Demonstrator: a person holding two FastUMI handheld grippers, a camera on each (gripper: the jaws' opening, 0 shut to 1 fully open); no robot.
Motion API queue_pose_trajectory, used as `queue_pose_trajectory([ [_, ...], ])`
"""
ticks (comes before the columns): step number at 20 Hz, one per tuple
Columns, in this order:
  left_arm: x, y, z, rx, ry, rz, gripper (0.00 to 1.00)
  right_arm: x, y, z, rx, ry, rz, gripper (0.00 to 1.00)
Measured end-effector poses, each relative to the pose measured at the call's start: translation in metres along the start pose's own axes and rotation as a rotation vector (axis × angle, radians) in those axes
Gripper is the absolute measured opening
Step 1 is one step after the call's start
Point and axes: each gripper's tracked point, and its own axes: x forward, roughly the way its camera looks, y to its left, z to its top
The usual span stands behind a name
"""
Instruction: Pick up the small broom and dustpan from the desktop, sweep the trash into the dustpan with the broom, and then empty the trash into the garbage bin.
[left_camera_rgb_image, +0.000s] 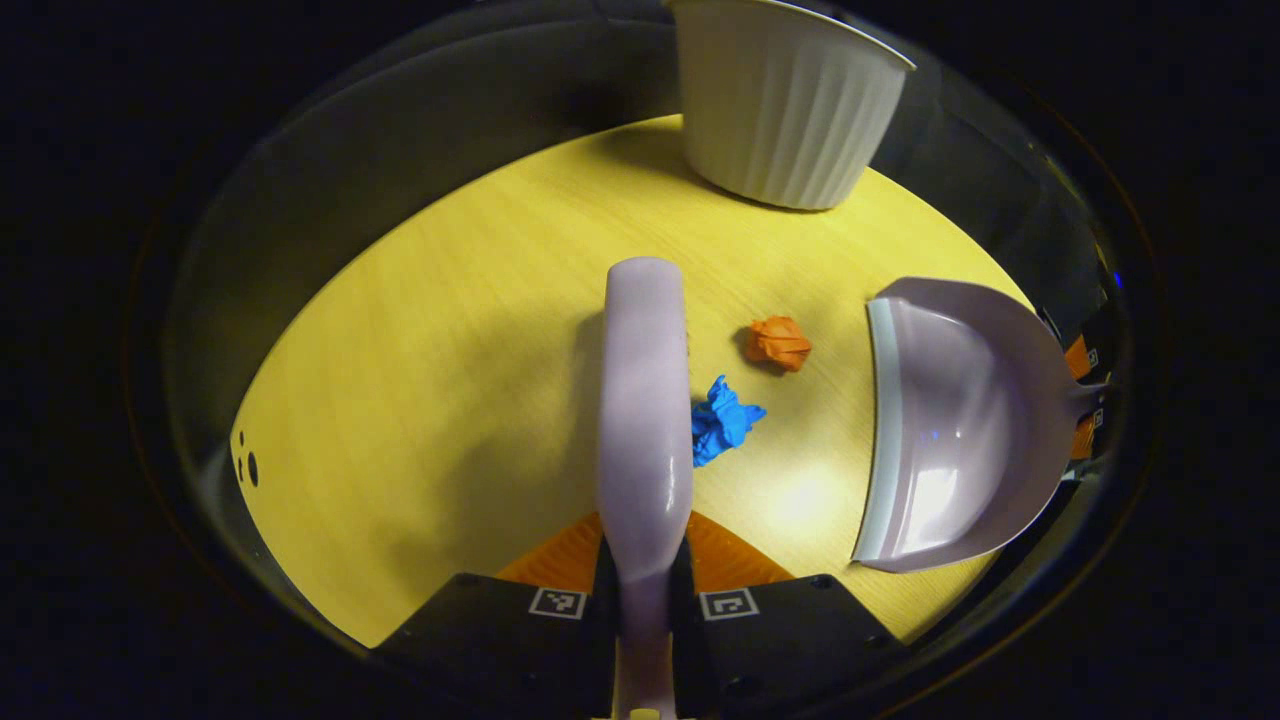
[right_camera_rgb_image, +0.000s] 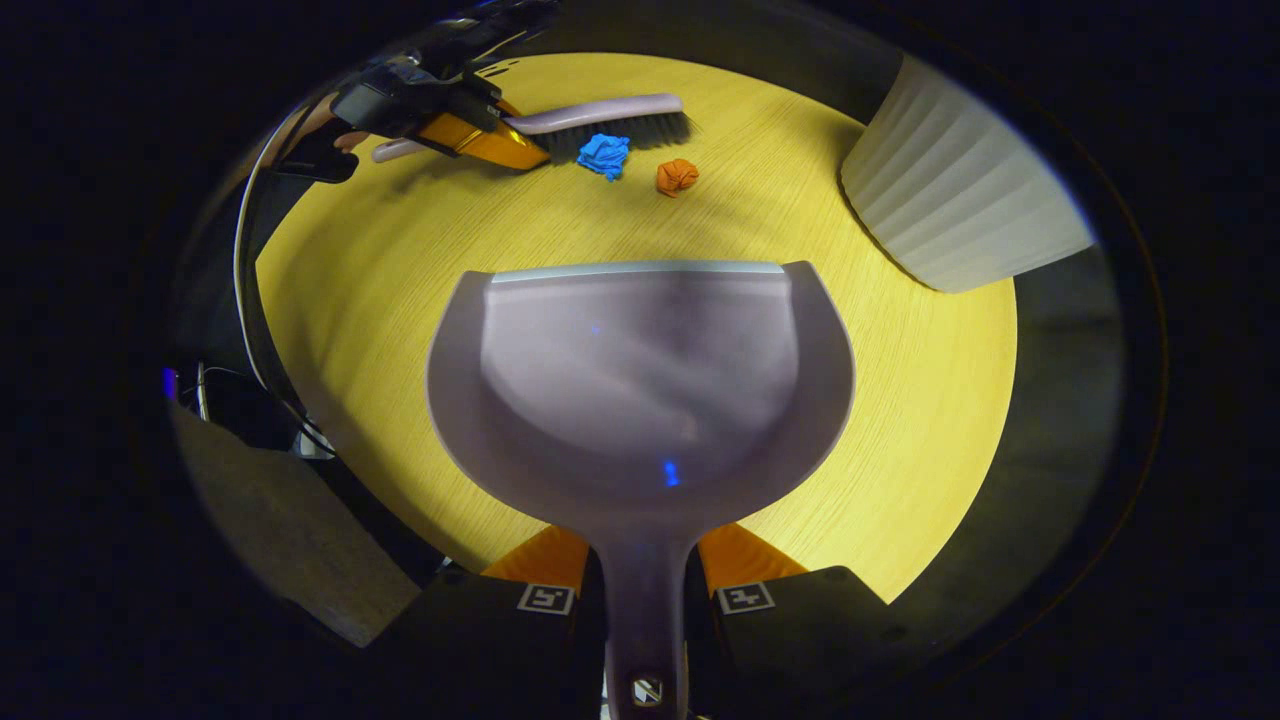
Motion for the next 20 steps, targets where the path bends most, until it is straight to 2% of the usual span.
queue_pose_trajectory([
  [1,0.002,-0.008,0.004,0.017,0.0,-0.028,0.27,0.001,-0.001,0.0,0.0,-0.004,0.004,0.34],
  [2,0.002,-0.021,0.008,0.037,0.001,-0.068,0.27,0.003,-0.002,-0.001,0.001,-0.007,0.006,0.37],
  [3,0.001,-0.034,0.007,0.054,0.005,-0.111,0.24,0.001,-0.003,-0.001,0.003,-0.008,0.007,0.37],
  [6,-0.008,-0.07,0.006,0.074,0.024,-0.255,0.27,-0.003,-0.002,-0.003,0.005,-0.022,0.009,0.33],
  [8,-0.017,-0.099,0.005,0.037,0.042,-0.361,0.27,-0.002,-0.001,-0.003,0.009,-0.035,0.01,0.37],
  [9,-0.023,-0.11,0.005,0.015,0.046,-0.401,0.27,-0.002,0.0,-0.003,0.011,-0.046,0.008,0.33],
  [11,-0.033,-0.124,0.01,-0.047,0.032,-0.451,0.27,0.001,0.002,-0.004,0.023,-0.075,0.004,0.33],
  [12,-0.037,-0.127,0.012,-0.075,0.025,-0.453,0.27,0.003,0.003,-0.004,0.032,-0.094,-0.002,0.33],
  [14,-0.043,-0.129,0.014,-0.105,0.005,-0.446,0.27,0.005,0.007,-0.002,0.056,-0.143,-0.006,0.41],
  [15,-0.045,-0.127,0.016,-0.12,-0.013,-0.434,0.25,0.013,0.006,-0.001,0.072,-0.168,-0.008,0.37],
  [17,-0.051,-0.123,0.024,-0.154,-0.076,-0.396,0.27,0.023,0.008,0.001,0.104,-0.215,-0.02,0.37],
  [20,-0.054,-0.109,0.033,-0.188,-0.184,-0.298,0.27,0.032,0.009,-0.003,0.178,-0.246,-0.042,0.37],
])
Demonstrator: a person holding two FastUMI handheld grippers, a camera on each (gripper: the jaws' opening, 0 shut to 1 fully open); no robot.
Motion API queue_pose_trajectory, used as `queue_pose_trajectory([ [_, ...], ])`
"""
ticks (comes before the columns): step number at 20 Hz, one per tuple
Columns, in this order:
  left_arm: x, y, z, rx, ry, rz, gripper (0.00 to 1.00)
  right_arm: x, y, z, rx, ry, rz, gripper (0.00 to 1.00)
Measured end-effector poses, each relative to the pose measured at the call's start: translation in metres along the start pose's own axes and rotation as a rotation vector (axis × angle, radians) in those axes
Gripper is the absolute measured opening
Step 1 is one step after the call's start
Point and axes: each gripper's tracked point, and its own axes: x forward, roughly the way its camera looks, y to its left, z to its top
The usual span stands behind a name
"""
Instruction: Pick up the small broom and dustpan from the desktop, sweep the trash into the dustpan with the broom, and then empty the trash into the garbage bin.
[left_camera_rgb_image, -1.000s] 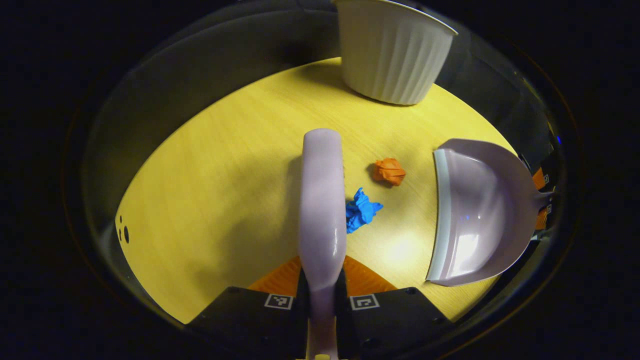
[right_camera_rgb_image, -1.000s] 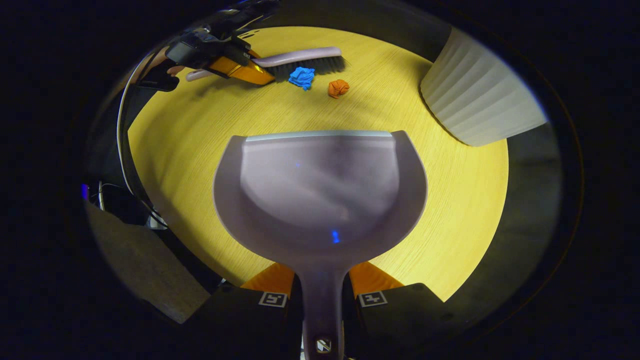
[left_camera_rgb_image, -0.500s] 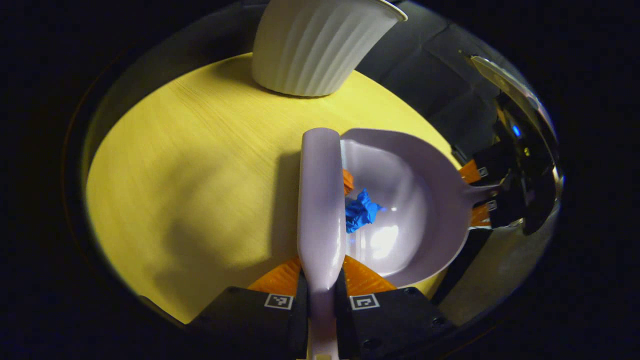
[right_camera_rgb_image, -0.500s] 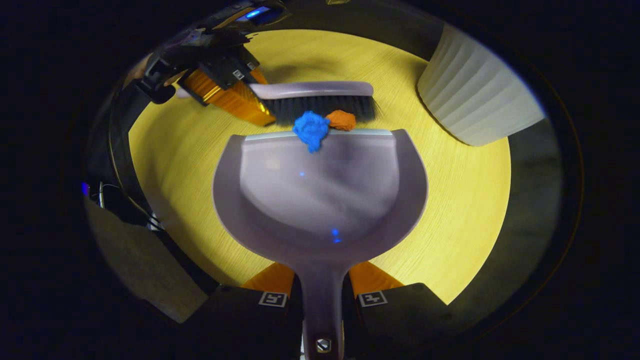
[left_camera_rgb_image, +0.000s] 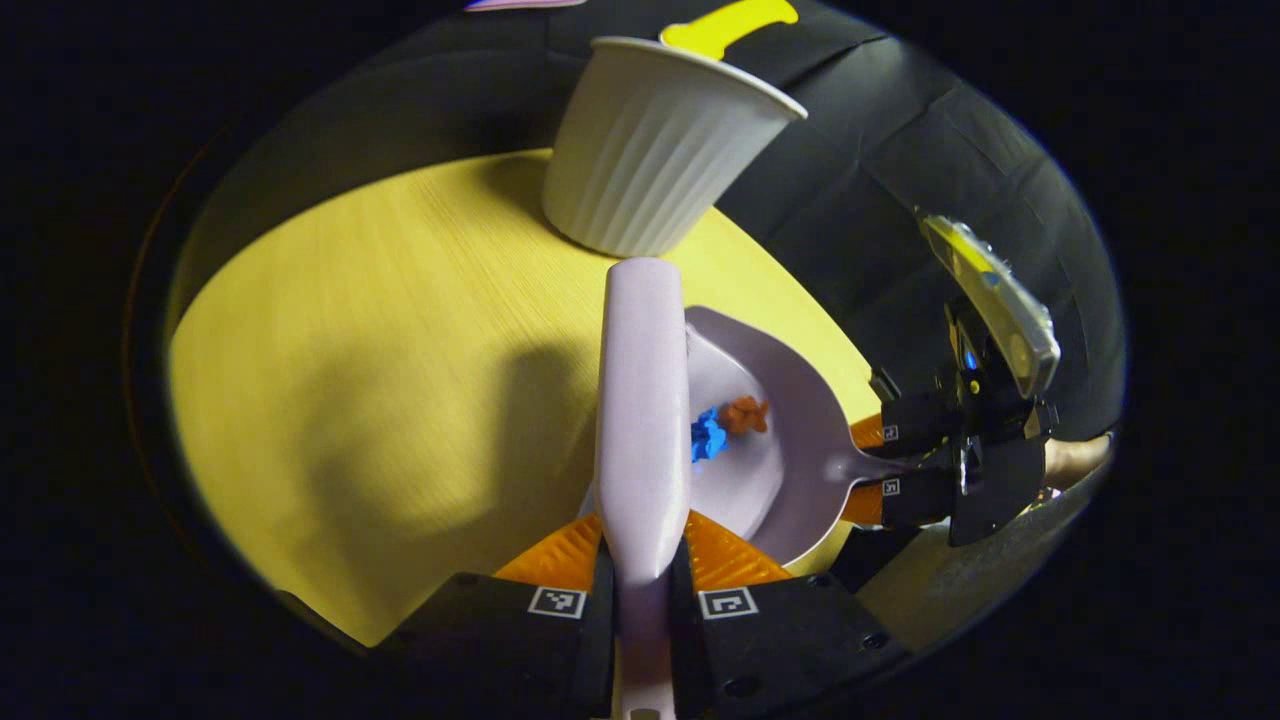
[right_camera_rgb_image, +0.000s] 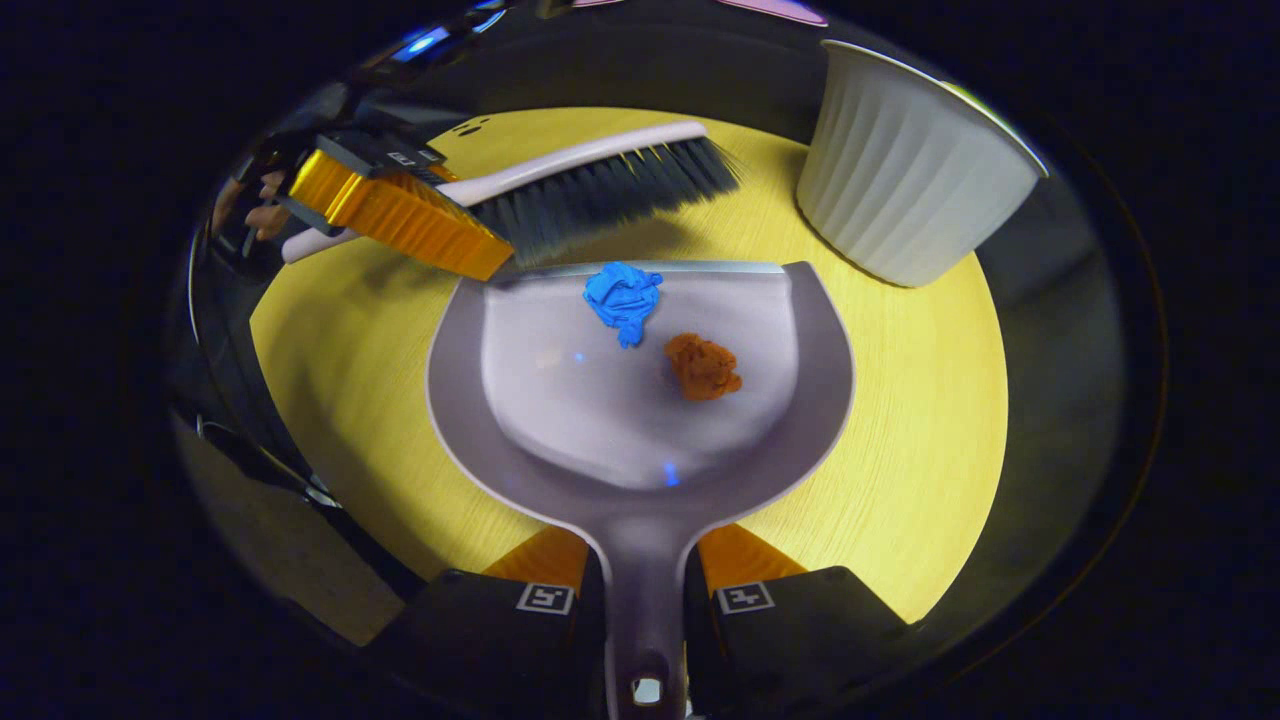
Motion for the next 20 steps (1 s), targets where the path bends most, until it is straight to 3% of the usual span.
queue_pose_trajectory([
  [2,-0.004,0.011,0.003,-0.015,-0.058,0.079,0.27,-0.008,-0.005,-0.001,0.053,0.004,-0.026,0.41],
  [4,-0.005,0.023,0.0,-0.025,-0.091,0.183,0.27,-0.019,-0.014,0.003,0.098,0.012,-0.052,0.37],
  [8,-0.009,0.029,-0.007,-0.071,-0.125,0.279,0.27,-0.052,-0.031,0.012,0.15,-0.006,-0.103,0.37],
  [12,-0.006,0.031,-0.013,-0.072,-0.084,0.325,0.27,-0.11,-0.056,0.038,0.173,-0.013,-0.139,0.37],
  [16,-0.001,0.029,-0.017,-0.115,-0.062,0.307,0.27,-0.169,-0.091,0.072,0.226,-0.055,-0.157,0.41],
  [17,0.0,0.028,-0.019,-0.127,-0.056,0.303,0.27,-0.184,-0.1,0.079,0.238,-0.065,-0.176,0.33],
  [20,-0.004,0.026,-0.018,-0.141,-0.039,0.301,0.25,-0.205,-0.134,0.106,0.257,-0.075,-0.217,0.37],
])
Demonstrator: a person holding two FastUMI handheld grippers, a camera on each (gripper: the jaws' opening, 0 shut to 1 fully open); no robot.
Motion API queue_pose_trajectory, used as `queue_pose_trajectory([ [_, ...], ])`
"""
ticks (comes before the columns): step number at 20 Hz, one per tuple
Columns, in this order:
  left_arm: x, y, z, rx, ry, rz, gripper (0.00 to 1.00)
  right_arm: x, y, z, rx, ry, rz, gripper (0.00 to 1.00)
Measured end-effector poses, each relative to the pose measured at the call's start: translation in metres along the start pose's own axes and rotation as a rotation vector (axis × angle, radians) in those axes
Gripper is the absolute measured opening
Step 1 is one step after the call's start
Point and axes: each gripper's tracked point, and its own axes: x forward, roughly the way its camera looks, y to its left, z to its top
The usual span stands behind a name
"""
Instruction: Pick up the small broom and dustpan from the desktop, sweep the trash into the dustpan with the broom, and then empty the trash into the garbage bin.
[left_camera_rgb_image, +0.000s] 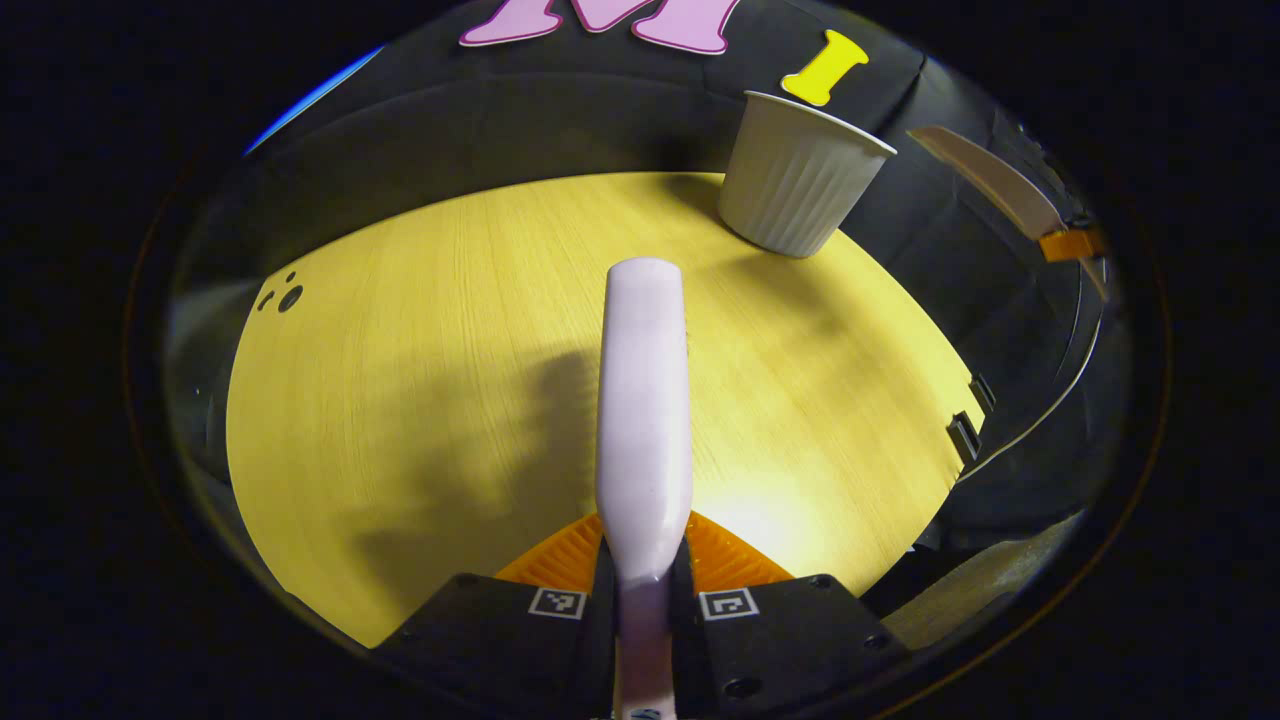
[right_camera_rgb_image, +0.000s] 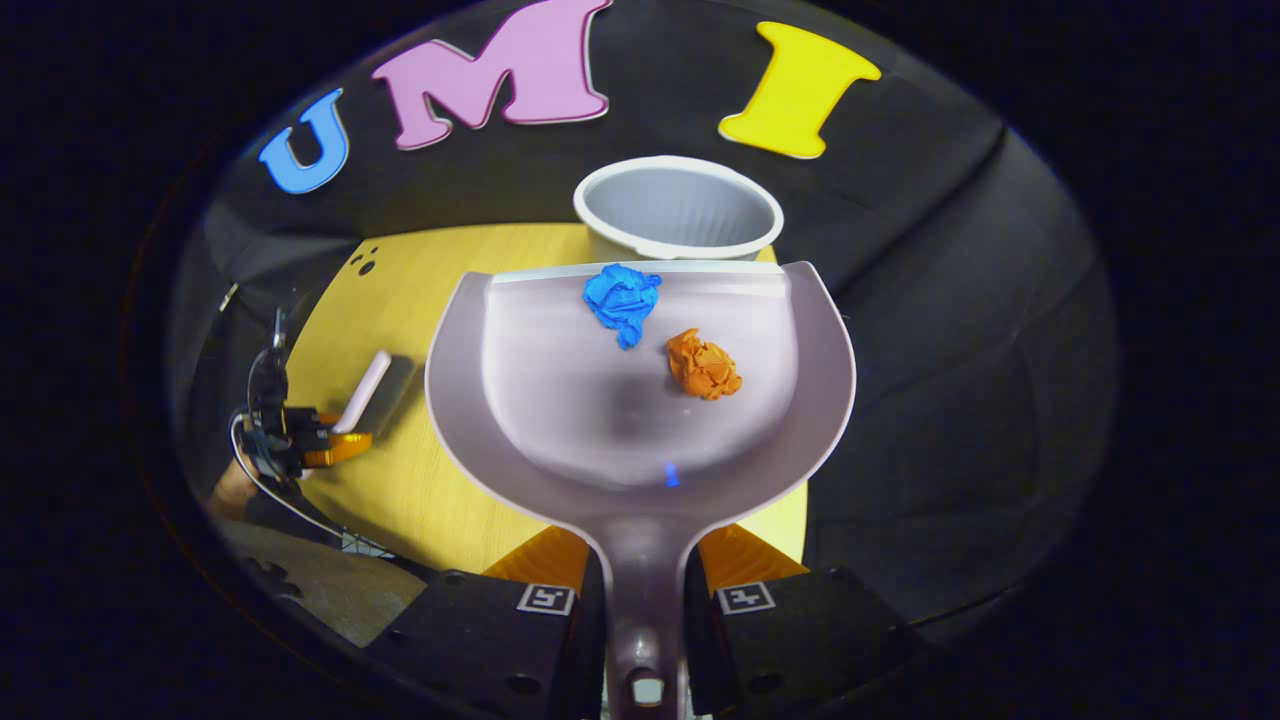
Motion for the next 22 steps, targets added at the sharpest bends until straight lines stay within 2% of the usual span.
queue_pose_trajectory([
  [2,0.001,0.0,-0.002,0.005,0.006,0.005,0.25,0.0,-0.019,0.02,0.008,0.004,-0.03,0.33],
  [4,0.002,-0.001,-0.002,-0.003,0.009,0.008,0.27,0.002,-0.038,0.04,0.003,0.007,-0.069,0.41],
  [5,0.0,-0.002,-0.002,-0.012,0.01,0.006,0.27,0.006,-0.048,0.051,-0.005,0.01,-0.087,0.41],
  [6,0.0,-0.004,-0.001,-0.023,0.011,0.004,0.27,0.01,-0.057,0.063,-0.017,0.017,-0.108,0.37],
  [10,-0.003,-0.006,0.002,-0.046,0.008,0.008,0.27,0.024,-0.086,0.095,-0.081,0.084,-0.19,0.37],
  [17,0.0,-0.008,0.0,-0.072,0.005,0.004,0.27,0.035,-0.107,0.127,-0.228,0.267,-0.243,0.37],
  [18,0.0,-0.008,0.0,-0.079,0.005,0.002,0.27,0.034,-0.11,0.13,-0.262,0.297,-0.257,0.41],
  [19,0.001,-0.009,0.0,-0.085,0.003,0.0,0.27,0.033,-0.115,0.135,-0.291,0.329,-0.27,0.37],
  [20,0.0,-0.009,0.001,-0.089,0.0,-0.001,0.27,0.032,-0.119,0.136,-0.312,0.355,-0.275,0.37],
  [21,0.001,-0.009,0.0,-0.092,-0.002,0.0,0.25,0.032,-0.119,0.136,-0.32,0.374,-0.271,0.41],
  [22,0.001,-0.008,0.0,-0.094,-0.004,0.002,0.27,0.035,-0.117,0.138,-0.317,0.389,-0.26,0.33],
])
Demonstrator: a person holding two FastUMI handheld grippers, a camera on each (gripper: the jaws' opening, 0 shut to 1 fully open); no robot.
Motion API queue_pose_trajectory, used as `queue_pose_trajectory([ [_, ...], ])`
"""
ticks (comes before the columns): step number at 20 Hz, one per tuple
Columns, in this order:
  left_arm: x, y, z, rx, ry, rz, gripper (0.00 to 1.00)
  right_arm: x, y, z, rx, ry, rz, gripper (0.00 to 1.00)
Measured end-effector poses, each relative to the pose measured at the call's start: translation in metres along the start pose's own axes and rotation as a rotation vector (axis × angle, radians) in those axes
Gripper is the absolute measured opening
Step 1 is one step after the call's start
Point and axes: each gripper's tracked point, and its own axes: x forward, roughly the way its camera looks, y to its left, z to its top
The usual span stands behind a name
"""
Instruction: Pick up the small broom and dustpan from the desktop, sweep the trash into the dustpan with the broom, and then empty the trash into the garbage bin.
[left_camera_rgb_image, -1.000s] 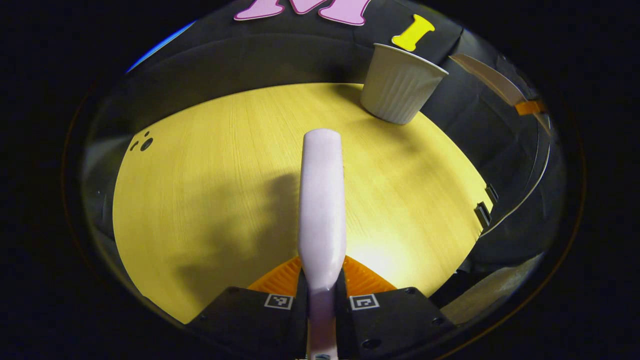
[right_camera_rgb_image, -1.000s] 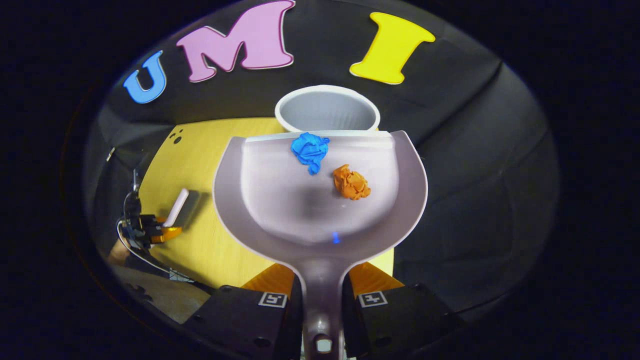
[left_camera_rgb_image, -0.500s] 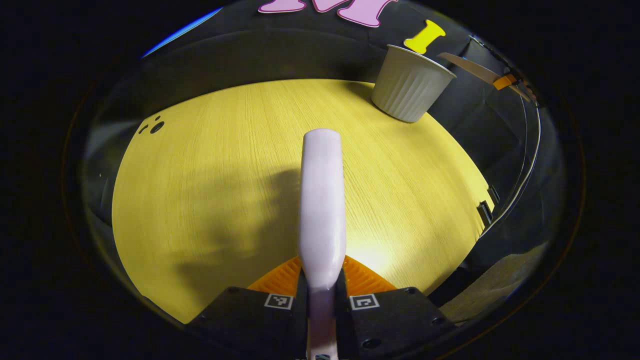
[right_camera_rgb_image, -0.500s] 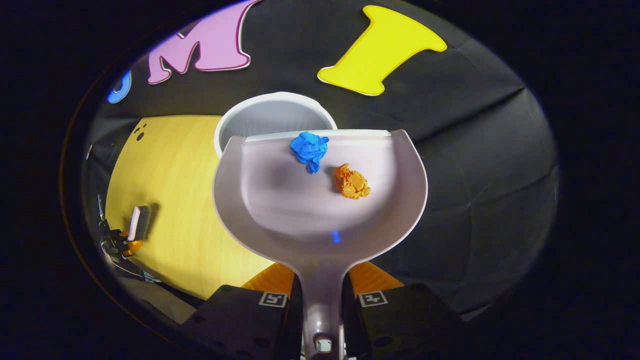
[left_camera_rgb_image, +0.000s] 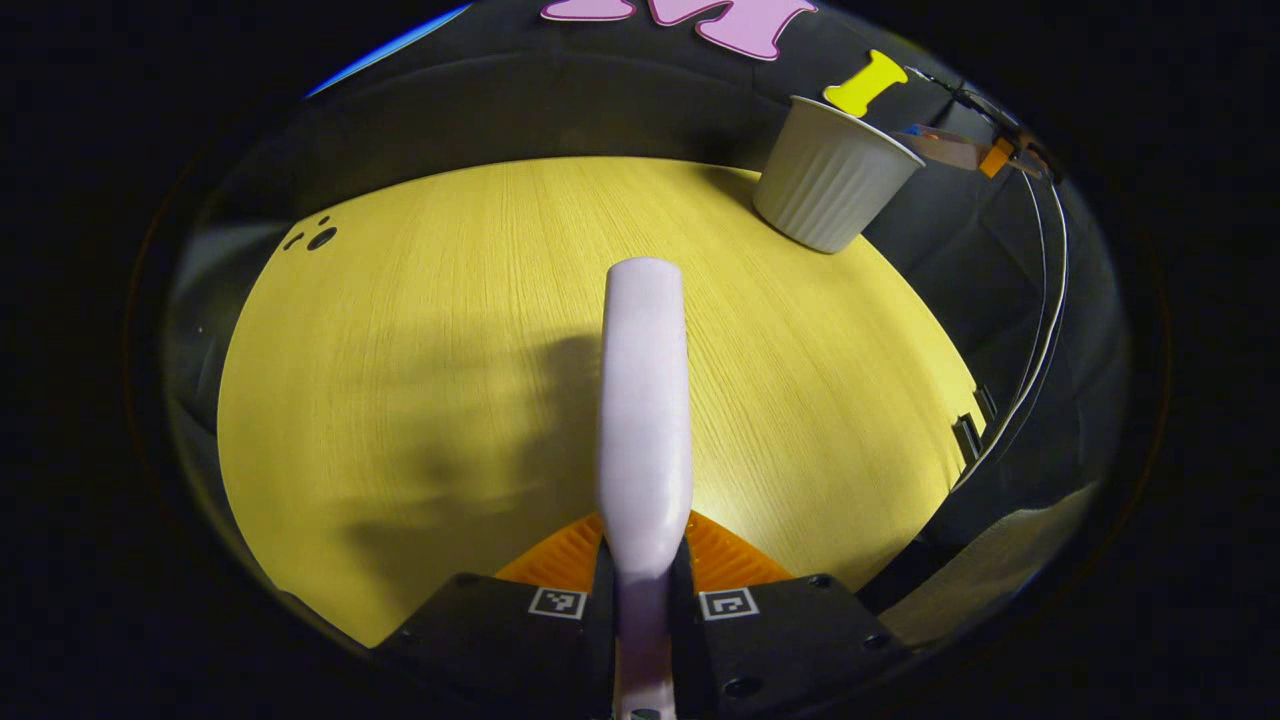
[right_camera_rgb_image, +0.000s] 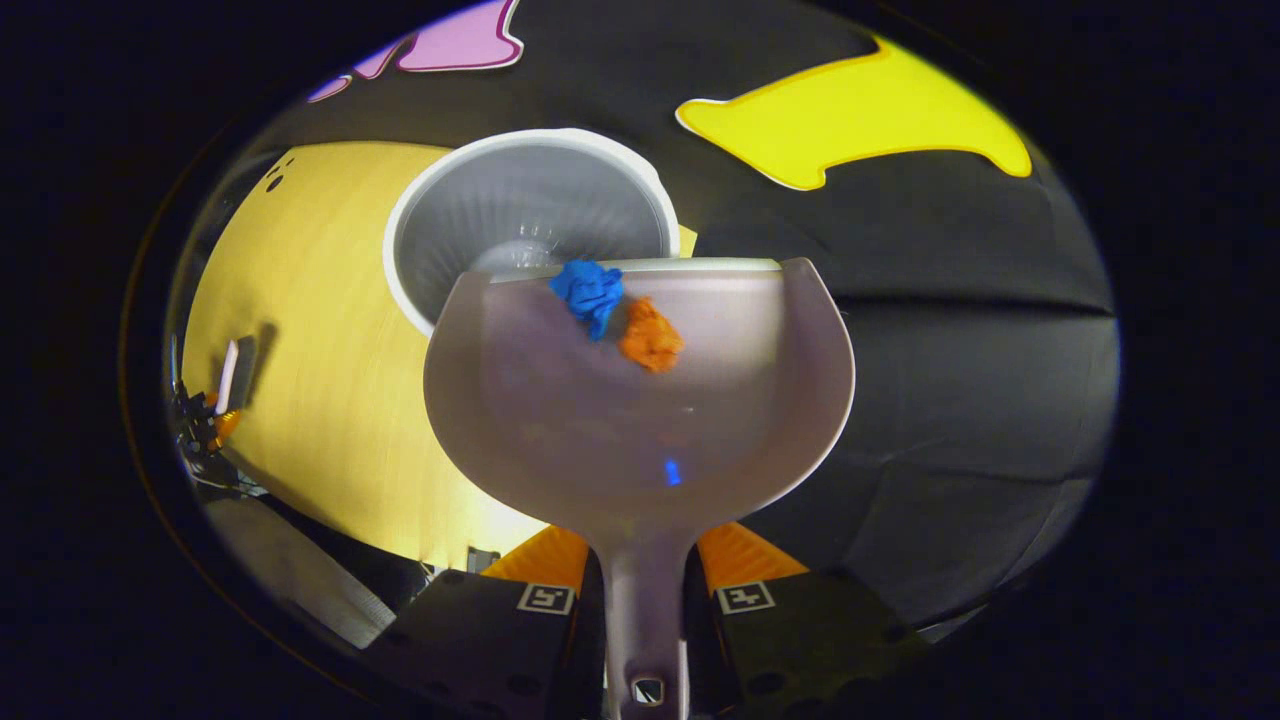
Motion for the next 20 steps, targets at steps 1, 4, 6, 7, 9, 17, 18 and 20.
queue_pose_trajectory([
  [1,0.0,0.0,-0.001,-0.003,-0.001,0.003,0.27,0.0,0.001,0.002,-0.001,0.009,0.016,0.37],
  [4,0.001,0.0,0.0,-0.024,-0.001,0.003,0.27,0.006,0.003,0.005,-0.016,0.036,0.029,0.37],
  [6,0.002,0.001,-0.001,-0.032,0.0,0.004,0.27,0.008,0.002,0.005,-0.03,0.043,0.025,0.33],
  [7,0.002,0.001,-0.002,-0.031,0.001,0.004,0.27,0.007,0.003,0.007,-0.029,0.039,0.026,0.33],
  [9,0.002,0.003,-0.001,-0.026,-0.001,0.017,0.27,0.008,0.004,0.01,-0.024,0.019,0.03,0.37],
  [17,0.0,0.007,0.004,-0.015,-0.005,0.045,0.25,-0.005,0.011,0.018,0.056,-0.196,0.045,0.36],
  [18,-0.001,0.008,0.005,-0.009,-0.006,0.049,0.27,-0.01,0.013,0.017,0.069,-0.23,0.056,0.37],
  [20,-0.001,0.009,0.008,-0.001,-0.01,0.058,0.27,-0.017,0.019,0.014,0.1,-0.302,0.078,0.37],
])
